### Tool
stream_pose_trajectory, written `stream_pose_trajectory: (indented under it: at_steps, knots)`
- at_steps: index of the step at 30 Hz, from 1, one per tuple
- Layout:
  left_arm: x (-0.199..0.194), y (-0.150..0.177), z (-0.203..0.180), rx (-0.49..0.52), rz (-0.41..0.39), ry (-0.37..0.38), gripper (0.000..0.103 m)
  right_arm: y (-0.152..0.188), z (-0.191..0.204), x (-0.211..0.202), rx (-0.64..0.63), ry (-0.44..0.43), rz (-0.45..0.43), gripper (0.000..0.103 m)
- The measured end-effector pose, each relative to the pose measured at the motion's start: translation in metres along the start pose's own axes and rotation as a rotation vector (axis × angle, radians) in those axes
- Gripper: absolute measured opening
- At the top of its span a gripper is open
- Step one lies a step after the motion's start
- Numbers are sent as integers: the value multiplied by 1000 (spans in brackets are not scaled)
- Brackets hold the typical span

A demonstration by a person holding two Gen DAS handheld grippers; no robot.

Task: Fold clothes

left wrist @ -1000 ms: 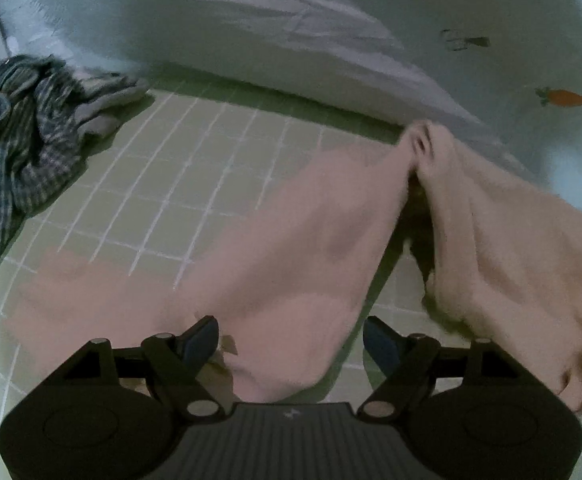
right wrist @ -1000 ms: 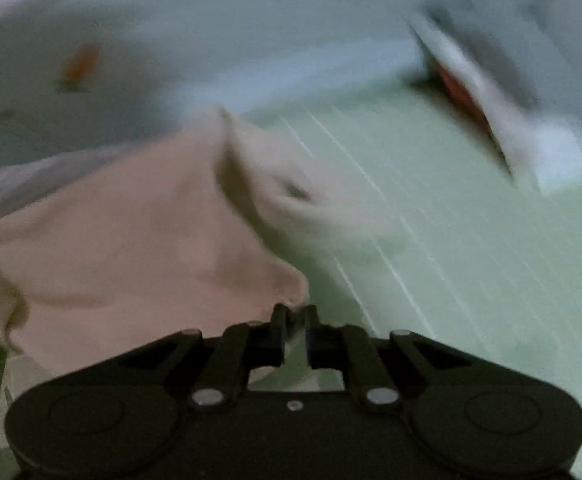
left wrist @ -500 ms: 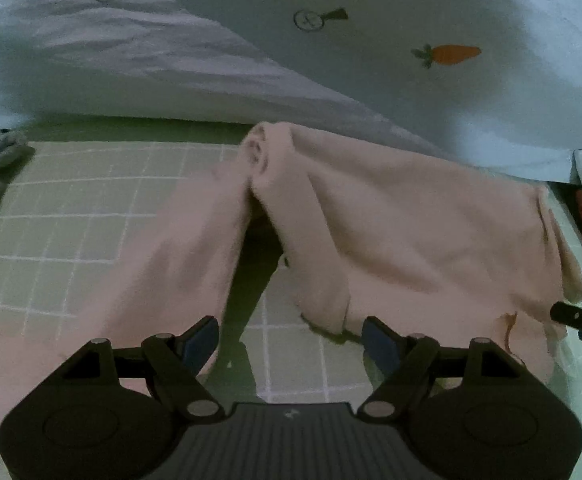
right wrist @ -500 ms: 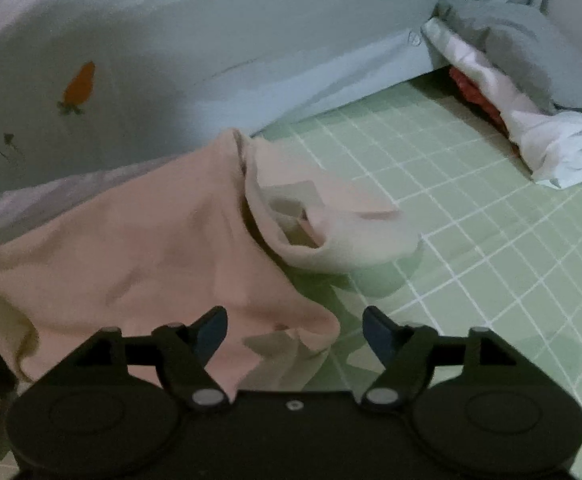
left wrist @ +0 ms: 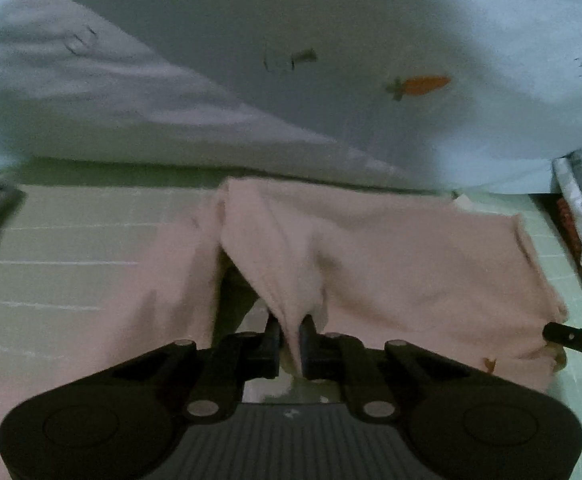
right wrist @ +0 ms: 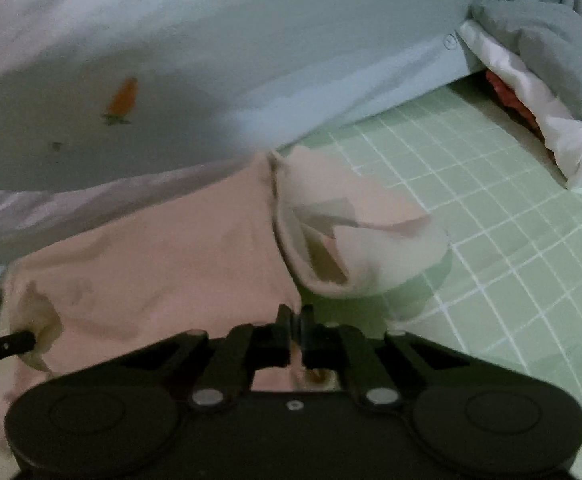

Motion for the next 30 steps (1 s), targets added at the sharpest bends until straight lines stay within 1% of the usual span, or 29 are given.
stream_pose_trajectory:
  at_steps: [4, 7, 8, 10, 11, 12, 13, 14, 15, 16, 17, 19, 21, 24, 27, 30]
  knots:
    - [-55, 11, 4, -3, -44, -24, 9, 15, 5, -56, 8, -121, 12, 4]
    - [-80, 11, 5, -13, -86, -47, 9, 18, -1, -90, 59, -222, 17, 4]
    - [-88, 10, 5, -16, -100, -54, 9, 19, -6, -95, 73, -234, 16, 4]
    - [-104, 10, 6, -22, -129, -69, 10, 20, -16, -96, 90, -228, 10, 5]
    - [-113, 10, 6, -26, -143, -77, 12, 23, -20, -90, 71, -190, 12, 7]
    - [-105, 10, 4, -14, -143, -89, 15, 28, -24, -82, 33, -128, 18, 12]
    - [-93, 14, 1, -6, -117, -110, 22, 33, -28, -74, 5, -63, 23, 20]
    - [-80, 19, -2, 1, -86, -132, 26, 36, -33, -69, -7, -5, 27, 23]
    - [-73, 26, -4, -9, -57, -154, 35, 40, -38, -67, -5, 31, 35, 33]
    - [-71, 35, -4, -23, -37, -156, 45, 45, -41, -67, 7, 44, 41, 42]
    - [-68, 44, -4, -38, -19, -154, 51, 50, -43, -69, 19, 44, 43, 45]
    - [-68, 63, -1, -64, 11, -144, 68, 61, -44, -75, 37, 41, 45, 59]
    - [-67, 84, 3, -80, 54, -144, 69, 71, -44, -73, 34, 48, 64, 64]
    - [-63, 111, 8, -96, 116, -128, 69, 85, -45, -63, 25, 51, 116, 65]
    - [-57, 127, 11, -102, 157, -103, 74, 95, -43, -52, 5, 58, 159, 67]
    - [-47, 140, 11, -96, 189, -87, 75, 103, -38, -43, -32, 62, 188, 67]
Point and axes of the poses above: each gripper's, at about its wrist camera, not at the fingertips, and x roughly the way its jaws point, z to its left, y to its underside, the point moved 5 cm from there along x, roughly the way its jaws point, and after that the axes turned 6 degrees about x, right-handed, at the moved point
